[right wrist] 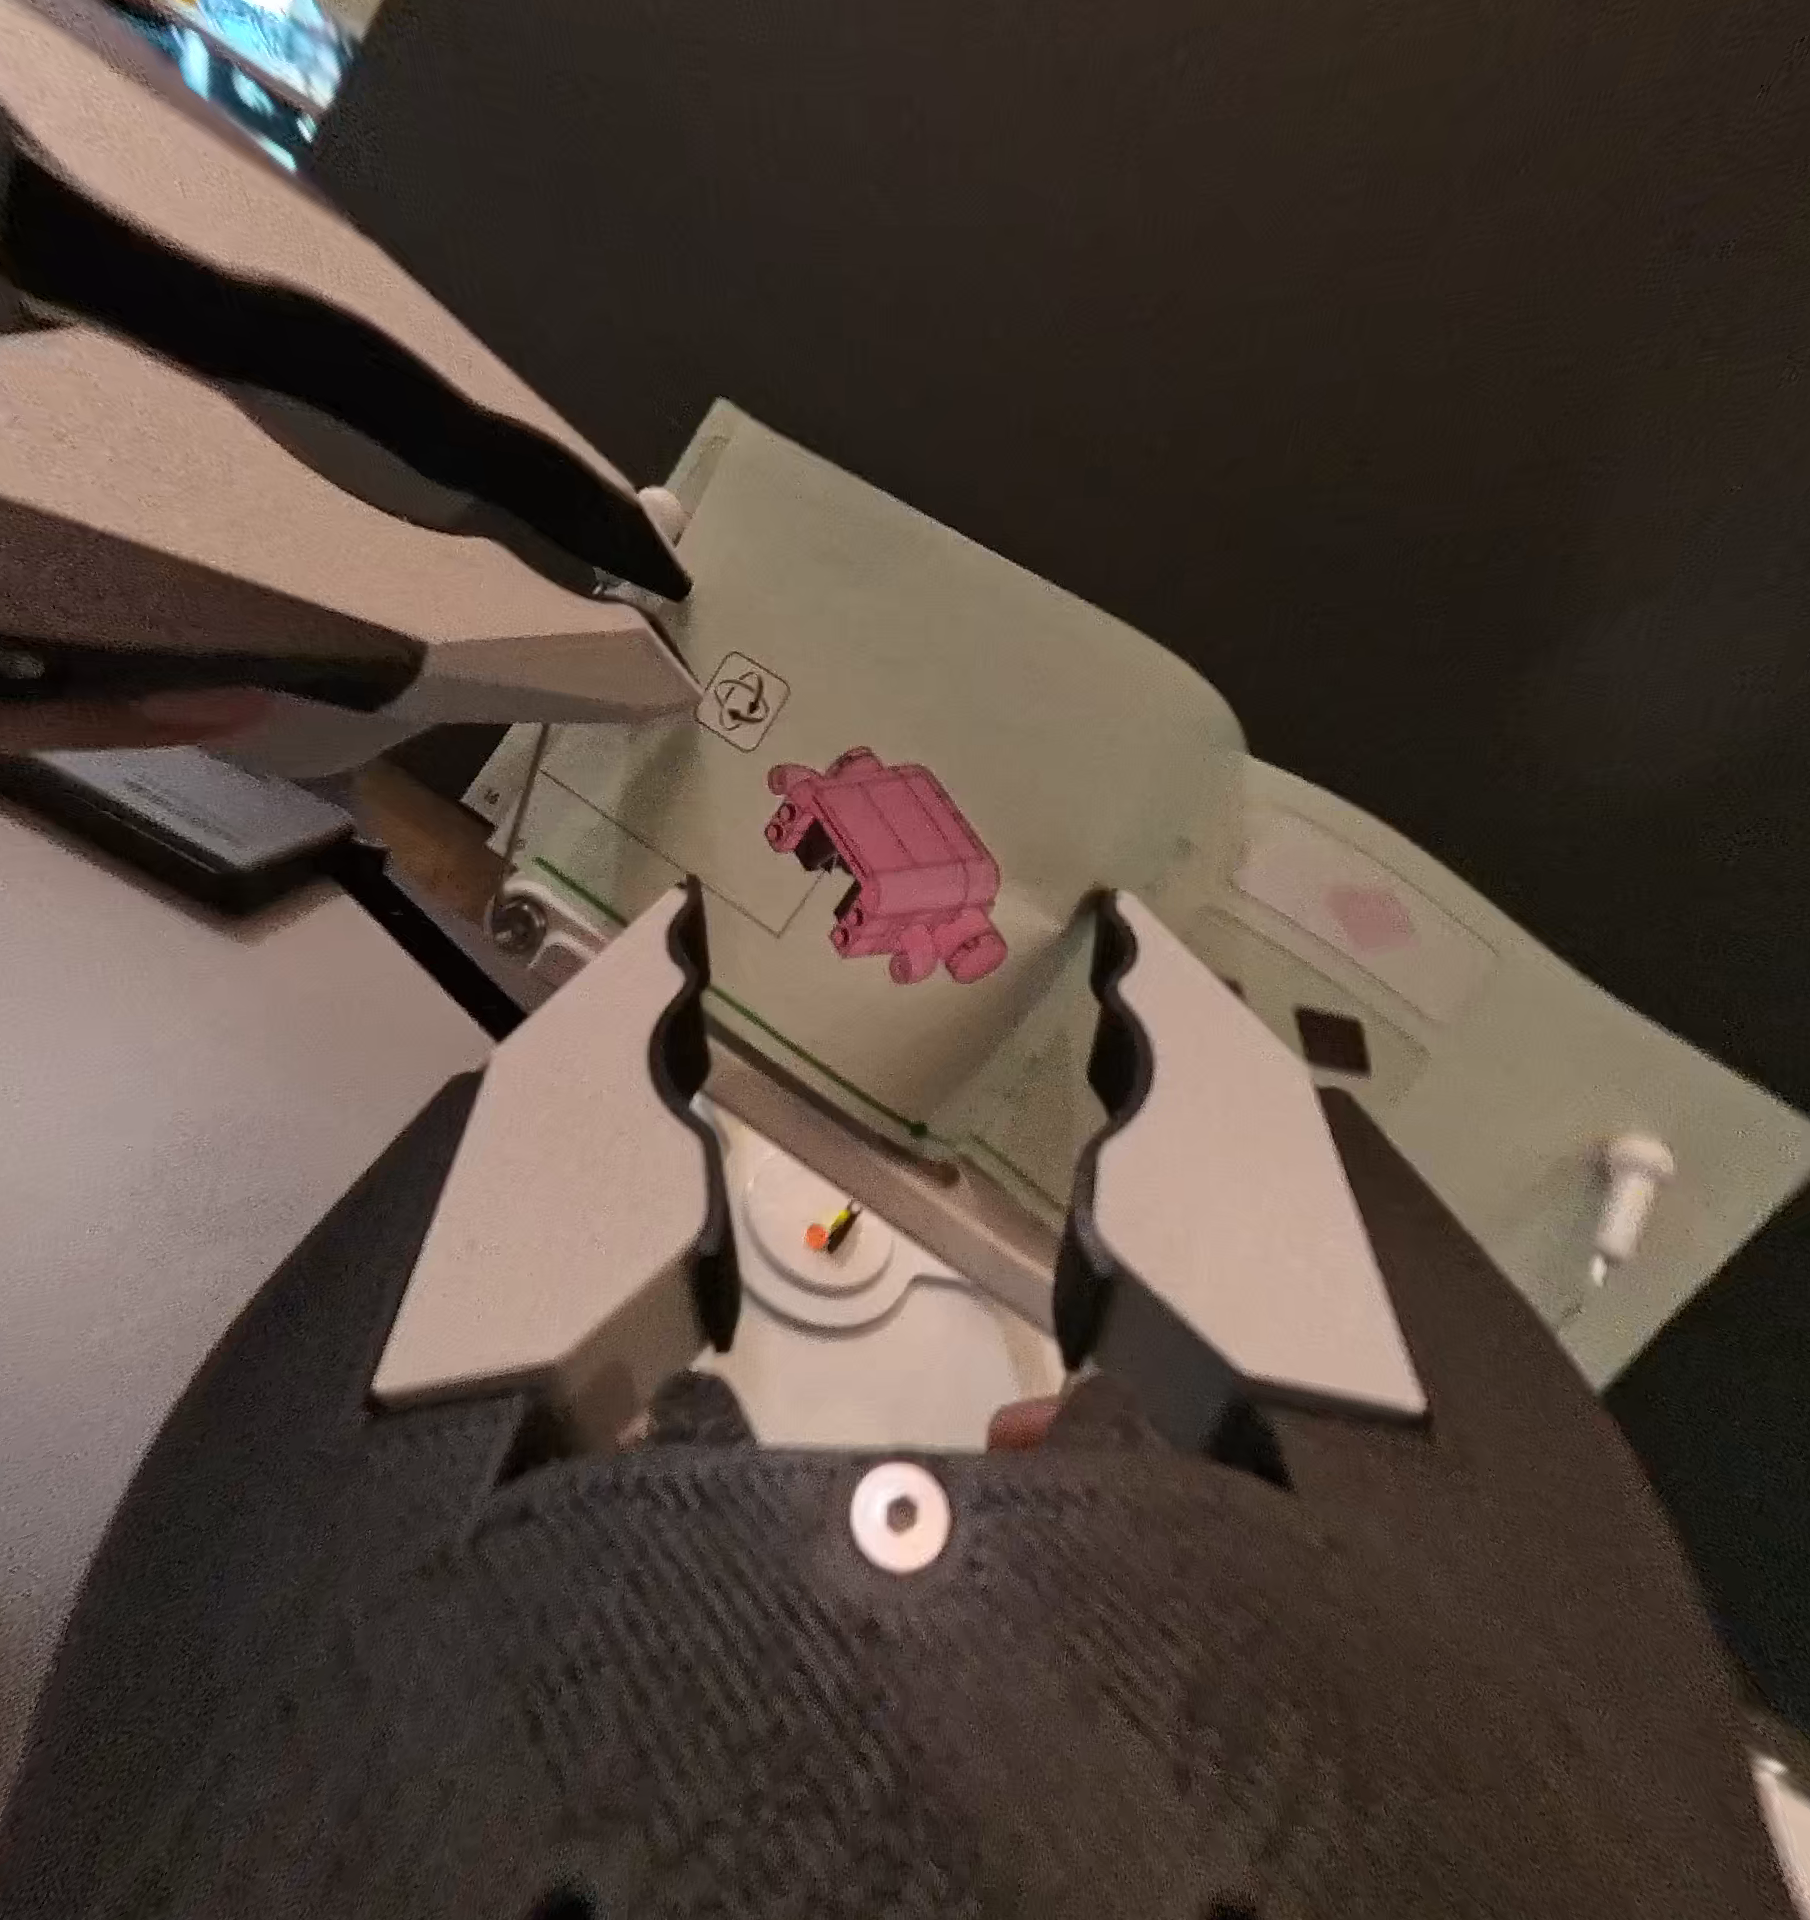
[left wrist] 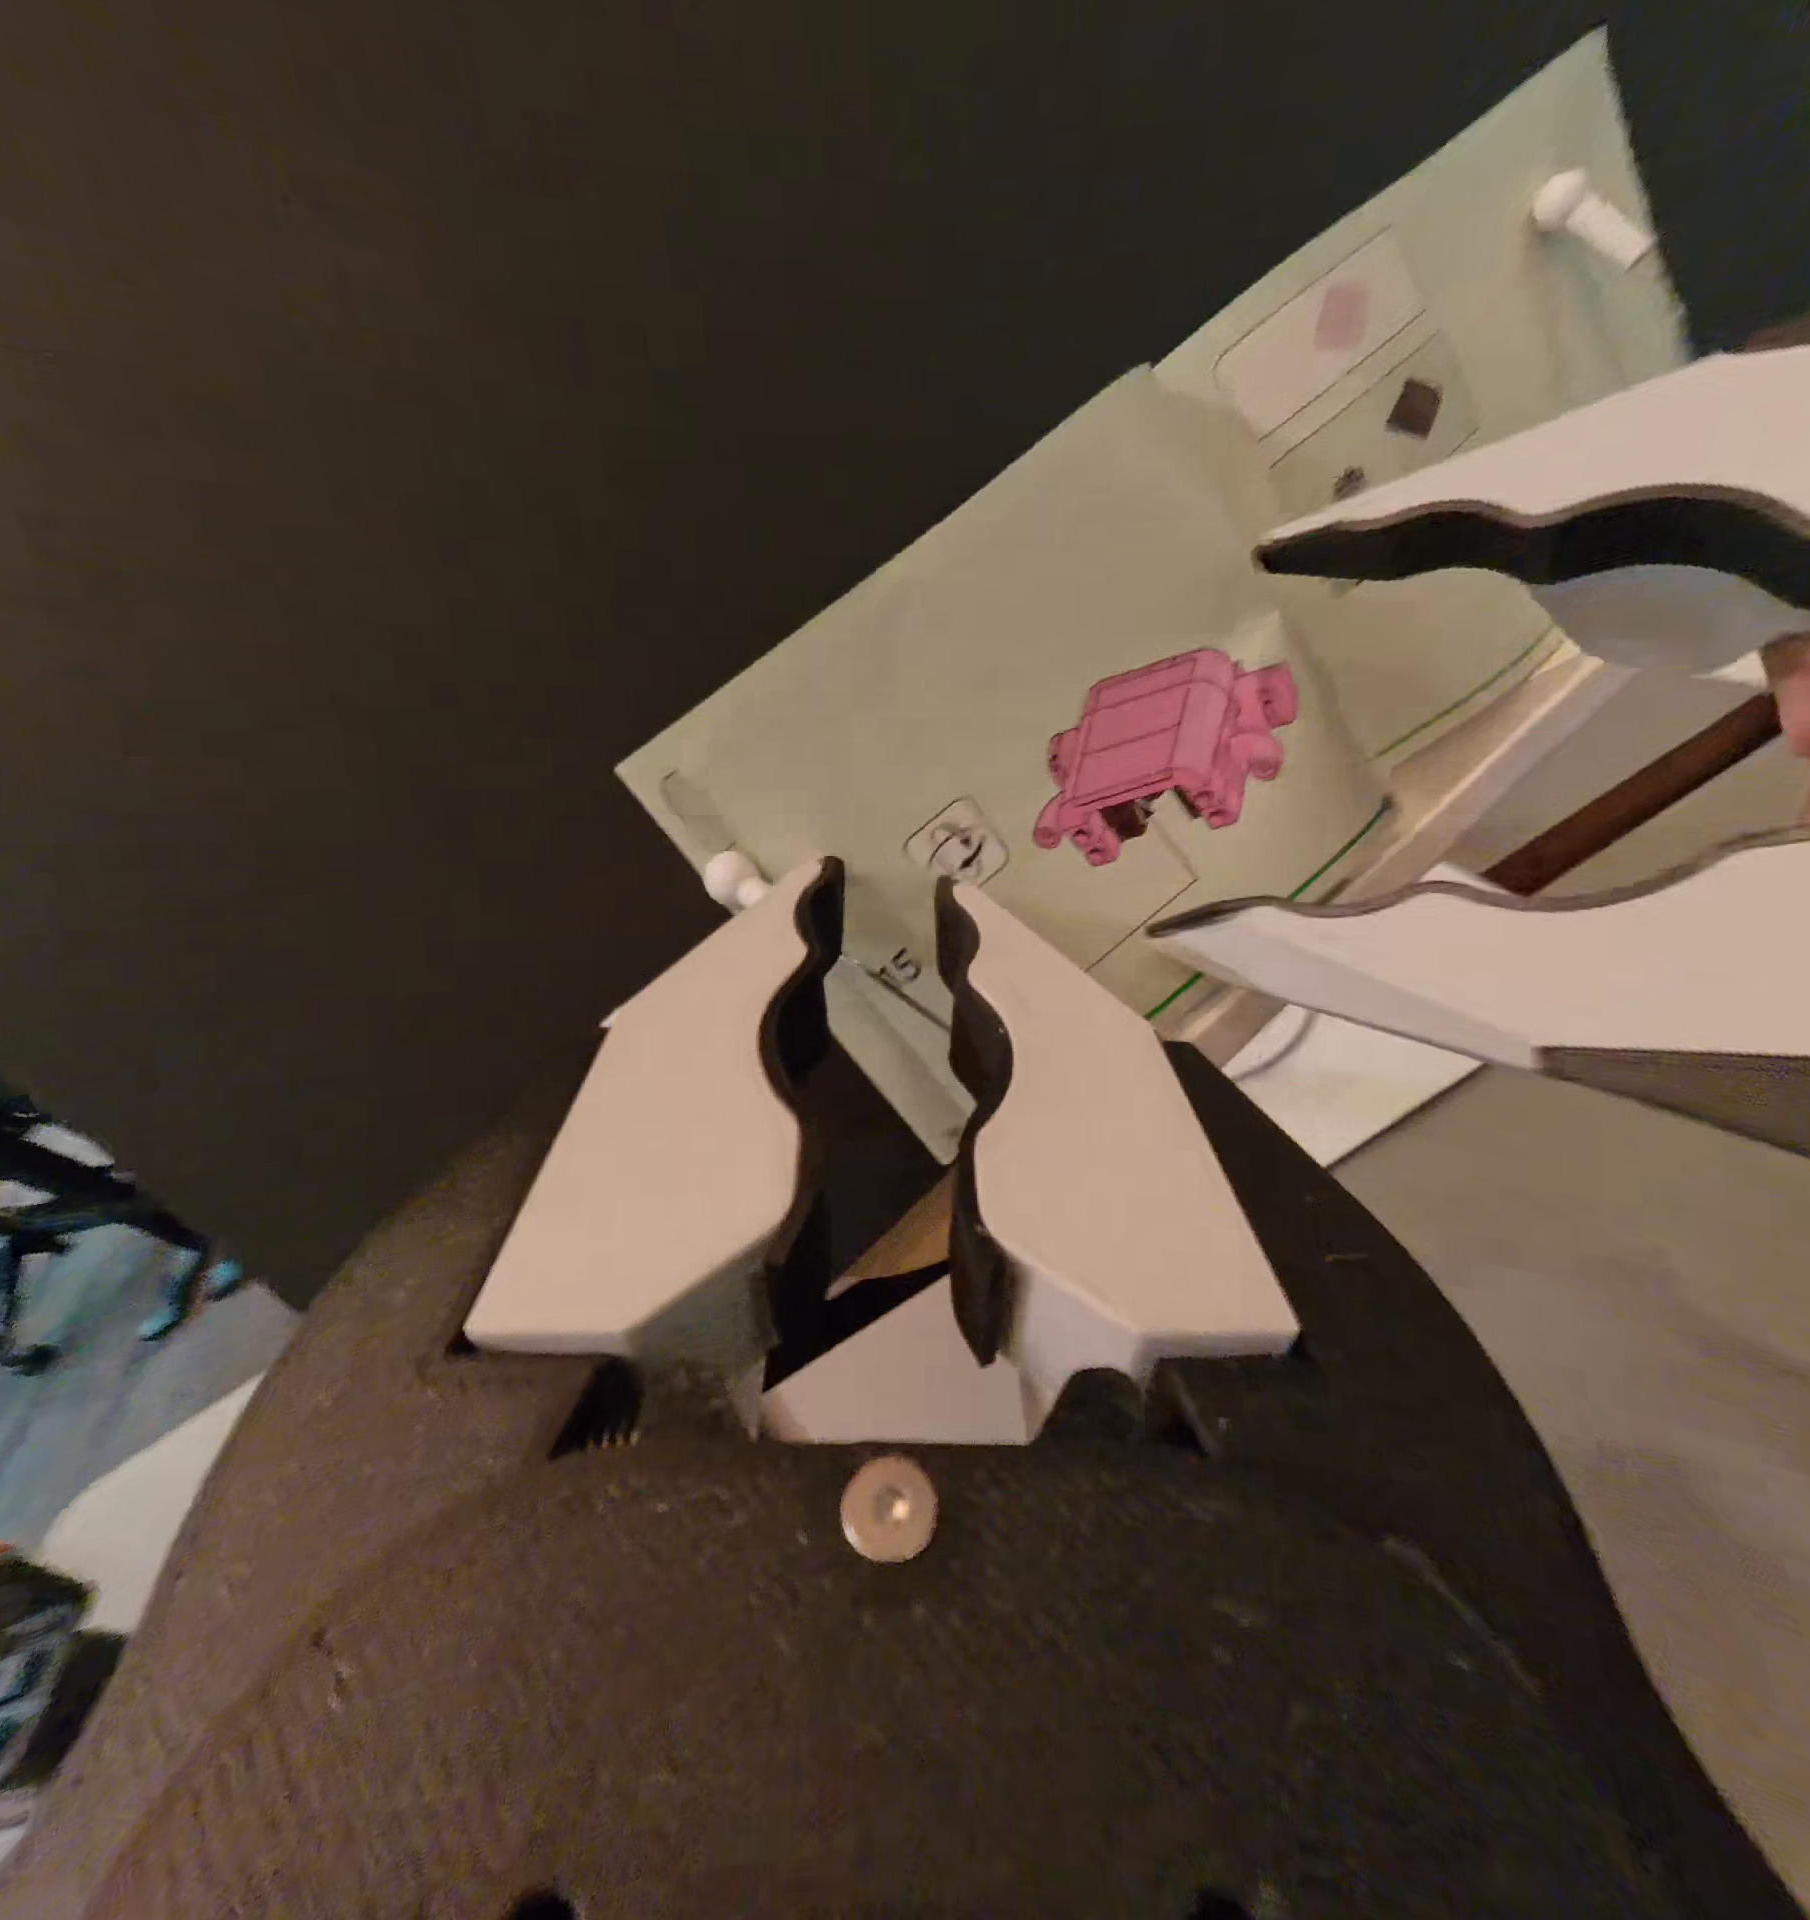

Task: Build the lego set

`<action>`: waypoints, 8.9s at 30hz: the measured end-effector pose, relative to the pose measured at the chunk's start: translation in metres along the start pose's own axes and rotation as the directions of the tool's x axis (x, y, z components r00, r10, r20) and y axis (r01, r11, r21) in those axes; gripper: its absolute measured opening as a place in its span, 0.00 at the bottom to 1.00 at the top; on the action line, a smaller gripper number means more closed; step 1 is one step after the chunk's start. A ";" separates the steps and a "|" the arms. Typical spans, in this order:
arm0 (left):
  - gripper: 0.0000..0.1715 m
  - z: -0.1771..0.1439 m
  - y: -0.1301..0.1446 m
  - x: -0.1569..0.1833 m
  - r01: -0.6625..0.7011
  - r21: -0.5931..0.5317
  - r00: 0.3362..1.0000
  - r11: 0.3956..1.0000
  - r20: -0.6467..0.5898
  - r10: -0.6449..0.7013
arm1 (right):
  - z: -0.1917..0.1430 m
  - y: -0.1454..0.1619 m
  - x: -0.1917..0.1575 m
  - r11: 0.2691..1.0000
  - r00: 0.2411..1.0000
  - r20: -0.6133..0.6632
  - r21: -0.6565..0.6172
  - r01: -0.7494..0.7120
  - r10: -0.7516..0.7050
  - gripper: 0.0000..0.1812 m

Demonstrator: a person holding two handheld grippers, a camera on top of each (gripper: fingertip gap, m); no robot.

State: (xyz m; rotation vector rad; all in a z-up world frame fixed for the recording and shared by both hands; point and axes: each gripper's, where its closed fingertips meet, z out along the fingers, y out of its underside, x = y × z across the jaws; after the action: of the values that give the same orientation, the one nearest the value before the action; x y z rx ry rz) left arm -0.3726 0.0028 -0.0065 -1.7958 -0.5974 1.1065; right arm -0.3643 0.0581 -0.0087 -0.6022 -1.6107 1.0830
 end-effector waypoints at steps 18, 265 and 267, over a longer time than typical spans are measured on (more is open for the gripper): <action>0.02 -0.002 0.026 -0.024 0.098 -0.025 0.995 0.995 0.028 -0.097 | 0.018 -0.020 -0.010 0.999 1.000 -0.012 0.046 0.028 -0.028 0.17; 0.33 -0.008 0.039 -0.104 0.400 0.072 0.907 0.914 0.110 -0.406 | 0.038 -0.008 -0.011 0.971 0.972 -0.080 -0.107 0.214 -0.223 0.00; 0.37 -0.011 0.042 -0.111 0.443 0.090 0.888 0.892 0.093 -0.450 | 0.035 -0.009 -0.003 0.971 0.971 -0.096 -0.111 0.210 -0.220 0.00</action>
State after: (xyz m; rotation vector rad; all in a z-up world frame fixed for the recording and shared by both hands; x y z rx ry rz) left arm -0.4190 -0.1066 0.0065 -1.4430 -0.9756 0.8956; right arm -0.3944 0.0392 -0.0034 -0.5281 -1.6018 0.8009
